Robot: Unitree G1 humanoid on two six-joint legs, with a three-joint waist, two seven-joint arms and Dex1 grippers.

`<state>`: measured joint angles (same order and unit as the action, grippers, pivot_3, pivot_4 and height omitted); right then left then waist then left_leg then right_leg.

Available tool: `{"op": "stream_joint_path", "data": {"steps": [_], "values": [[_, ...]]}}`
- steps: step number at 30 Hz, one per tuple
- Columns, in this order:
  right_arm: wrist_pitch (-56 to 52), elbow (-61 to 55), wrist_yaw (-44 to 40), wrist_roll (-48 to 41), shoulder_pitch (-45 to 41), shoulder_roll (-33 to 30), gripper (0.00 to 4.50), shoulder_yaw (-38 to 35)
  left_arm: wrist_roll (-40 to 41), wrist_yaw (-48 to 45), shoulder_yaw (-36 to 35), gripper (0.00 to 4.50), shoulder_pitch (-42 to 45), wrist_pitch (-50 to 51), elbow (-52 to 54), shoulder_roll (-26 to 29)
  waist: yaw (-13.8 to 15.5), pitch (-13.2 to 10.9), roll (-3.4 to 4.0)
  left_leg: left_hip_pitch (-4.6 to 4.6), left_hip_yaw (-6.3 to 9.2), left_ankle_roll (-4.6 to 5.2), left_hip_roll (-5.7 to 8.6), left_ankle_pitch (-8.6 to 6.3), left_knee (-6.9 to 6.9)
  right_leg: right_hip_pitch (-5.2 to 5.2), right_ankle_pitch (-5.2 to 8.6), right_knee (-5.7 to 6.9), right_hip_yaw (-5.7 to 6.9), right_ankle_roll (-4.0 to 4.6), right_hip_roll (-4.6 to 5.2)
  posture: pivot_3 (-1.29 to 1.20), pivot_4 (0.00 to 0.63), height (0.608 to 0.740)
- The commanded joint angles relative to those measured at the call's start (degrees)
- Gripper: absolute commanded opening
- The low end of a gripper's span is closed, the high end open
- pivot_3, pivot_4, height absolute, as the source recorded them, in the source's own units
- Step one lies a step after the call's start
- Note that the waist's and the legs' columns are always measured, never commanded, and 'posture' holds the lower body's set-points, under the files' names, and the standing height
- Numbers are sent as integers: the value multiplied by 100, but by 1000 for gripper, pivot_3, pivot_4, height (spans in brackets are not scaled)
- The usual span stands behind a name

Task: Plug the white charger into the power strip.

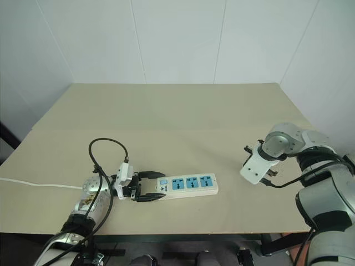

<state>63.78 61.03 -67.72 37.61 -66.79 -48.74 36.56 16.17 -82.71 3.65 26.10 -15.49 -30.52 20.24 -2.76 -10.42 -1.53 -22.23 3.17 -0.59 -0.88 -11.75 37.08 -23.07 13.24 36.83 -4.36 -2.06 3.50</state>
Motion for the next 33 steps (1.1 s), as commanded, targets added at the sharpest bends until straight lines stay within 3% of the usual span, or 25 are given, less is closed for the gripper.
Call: {"op": "stream_joint_path", "data": {"steps": [1,4,6,8,11,13,16,21,26,33], "values": [[62,33,283,114,-144,-15,1105,-2,-123,-8,207,3078,-170,107,-28,46,-2,0,0,0,0,0,0,0,0,1,0,0,0,0,0,0,150,740],[54,-30,329,13,-176,-58,1105,-78,-122,-7,216,3078,-162,118,-19,47,-4,1,0,4,-1,0,0,0,0,4,0,0,-1,0,0,0,150,740],[-102,-124,-158,-571,-146,-99,1105,-294,-127,-17,223,3078,-138,114,-41,49,-7,1,1,6,-1,0,0,0,0,4,0,0,-2,0,0,0,150,740],[-714,-518,-922,-1710,77,-125,1105,-721,-127,-37,226,3078,-101,110,-67,55,-6,0,2,5,-1,0,0,0,-1,4,0,0,-3,0,0,0,150,740],[-2674,-1997,-1534,-3520,785,-198,1105,-1625,-100,-93,229,3078,-61,115,-79,73,14,0,3,5,3,0,-1,0,-2,9,0,-1,-2,0,-1,0,150,740],[-4052,-3091,-1508,-4429,1301,-243,1105,-2187,-89,-126,247,3078,-40,111,-90,85,33,1,3,1,7,0,0,0,-3,7,0,0,0,0,0,0,150,740],[-6077,-4423,-789,-5765,2102,-37,1105,-3091,-91,-174,297,3078,2,126,-103,94,45,1,3,-2,11,0,-1,0,-2,6,0,2,4,1,0,0,150,740],[-7808,-5618,194,-7262,3048,736,1105,-4039,-107,-194,323,3078,34,135,-156,120,42,4,0,0,11,0,-2,0,0,10,0,1,5,1,-2,0,150,740],[-8533,-5709,311,-7849,3347,1392,1105,-4162,-81,-221,331,3078,-14,275,-100,175,31,4,0,-4,9,0,-2,0,0,5,8,-1,4,-13,-2,0,150,740],[-8266,-5145,-933,-7715,3212,1988,1105,-3772,-50,-256,348,3078,-39,317,-16,213,21,4,1,-5,8,0,-4,0,-1,3,26,-1,5,-43,-6,0,150,740]]}}
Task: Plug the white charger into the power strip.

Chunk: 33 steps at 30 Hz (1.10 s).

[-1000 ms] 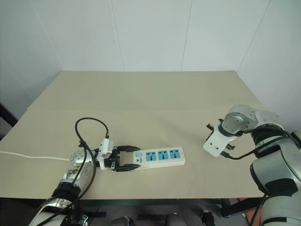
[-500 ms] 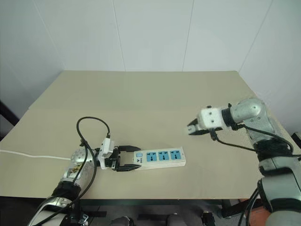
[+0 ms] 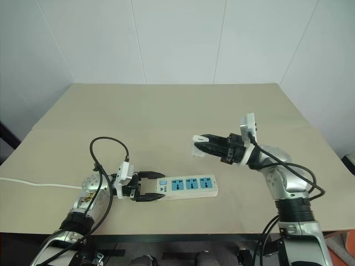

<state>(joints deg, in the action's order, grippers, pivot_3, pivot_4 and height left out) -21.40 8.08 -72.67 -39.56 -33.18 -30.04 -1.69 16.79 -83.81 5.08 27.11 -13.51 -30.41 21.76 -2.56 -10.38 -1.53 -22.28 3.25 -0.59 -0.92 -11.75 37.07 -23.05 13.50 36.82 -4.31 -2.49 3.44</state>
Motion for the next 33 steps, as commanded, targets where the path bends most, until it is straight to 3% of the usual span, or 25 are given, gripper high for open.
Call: {"op": "stream_joint_path", "data": {"steps": [1,5,14,33], "values": [[379,241,-556,88,-168,206,1105,102,-124,-149,217,3078,-144,93,-22,71,2,0,0,0,0,0,0,0,0,0,0,0,0,0,0,0,150,740],[840,453,-1057,346,-142,508,1105,334,-122,-127,237,3078,-194,71,52,95,-5,0,0,0,0,0,-1,0,0,-1,0,1,1,-1,-1,0,150,740],[1815,1532,-1307,1073,-334,1256,1105,680,-71,-34,295,3078,-445,195,407,121,2,1,1,0,1,0,-1,0,0,-3,0,5,1,0,0,0,150,740],[2526,2334,-1654,1441,-427,1341,1105,665,-77,83,340,3078,-534,239,592,197,-1,1,2,1,2,0,-1,0,-1,-3,0,4,2,0,0,0,150,740]]}}
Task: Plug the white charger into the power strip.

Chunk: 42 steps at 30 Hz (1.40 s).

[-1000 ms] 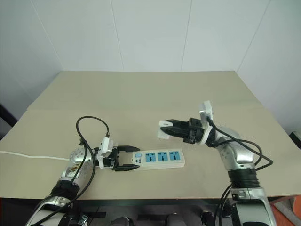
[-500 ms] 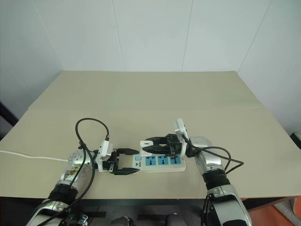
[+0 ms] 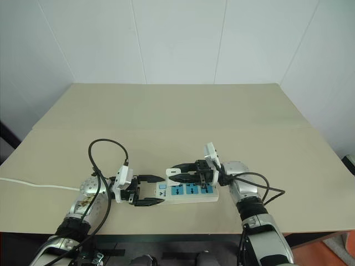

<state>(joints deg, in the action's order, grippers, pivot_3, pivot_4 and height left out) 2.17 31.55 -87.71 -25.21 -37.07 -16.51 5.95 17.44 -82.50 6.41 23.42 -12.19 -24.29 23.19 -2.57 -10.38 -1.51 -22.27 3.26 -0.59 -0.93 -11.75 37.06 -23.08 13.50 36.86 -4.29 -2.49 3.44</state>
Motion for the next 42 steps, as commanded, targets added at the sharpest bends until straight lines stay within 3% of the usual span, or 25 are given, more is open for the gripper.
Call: {"op": "stream_joint_path", "data": {"steps": [1,17,42], "values": [[189,11,-160,26,-40,-18,1105,-93,-142,-46,208,3078,-166,104,-17,55,0,0,0,0,0,0,0,0,0,0,0,0,0,0,0,0,150,740],[-73,-66,-100,-111,-104,-196,1105,-345,-144,-97,235,3078,-103,98,-84,68,0,0,0,0,0,0,0,0,0,1,0,0,0,0,0,0,150,740],[-31,-270,74,185,147,-181,1105,-37,-163,-63,252,3078,-155,65,-91,83,2,1,0,1,0,0,0,0,-1,2,1,-3,0,-1,0,0,150,740]]}}
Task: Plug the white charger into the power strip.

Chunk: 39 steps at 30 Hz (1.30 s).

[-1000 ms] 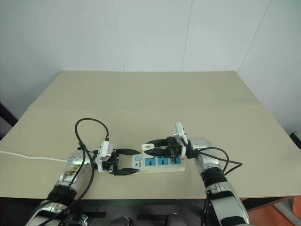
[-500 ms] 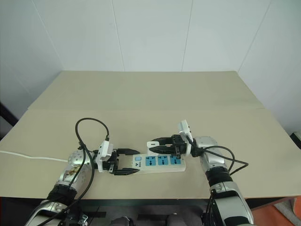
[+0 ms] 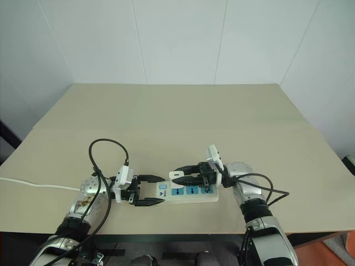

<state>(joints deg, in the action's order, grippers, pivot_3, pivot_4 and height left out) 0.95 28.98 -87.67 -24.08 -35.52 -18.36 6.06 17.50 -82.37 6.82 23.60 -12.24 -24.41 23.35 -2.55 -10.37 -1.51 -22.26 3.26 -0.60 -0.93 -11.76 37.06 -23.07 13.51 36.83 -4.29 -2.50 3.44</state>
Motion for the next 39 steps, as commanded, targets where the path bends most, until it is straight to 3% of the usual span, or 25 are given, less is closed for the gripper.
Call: {"op": "stream_joint_path", "data": {"steps": [1,21,39], "values": [[99,19,111,93,-20,-5,1105,-68,-172,-74,212,3078,-173,66,-82,68,0,0,0,0,0,0,0,0,0,0,0,0,0,0,0,0,150,740],[-55,-680,651,302,565,-291,1105,-24,-223,-118,294,3078,-96,-32,-214,72,22,0,0,-1,0,0,1,0,-3,3,2,-6,1,-4,1,0,150,740],[911,-26,616,893,621,-242,1105,506,-219,-29,306,3078,-203,-3,-79,106,11,44,0,7,-1,0,0,0,-7,9,4,-10,1,-5,1,0,150,740]]}}
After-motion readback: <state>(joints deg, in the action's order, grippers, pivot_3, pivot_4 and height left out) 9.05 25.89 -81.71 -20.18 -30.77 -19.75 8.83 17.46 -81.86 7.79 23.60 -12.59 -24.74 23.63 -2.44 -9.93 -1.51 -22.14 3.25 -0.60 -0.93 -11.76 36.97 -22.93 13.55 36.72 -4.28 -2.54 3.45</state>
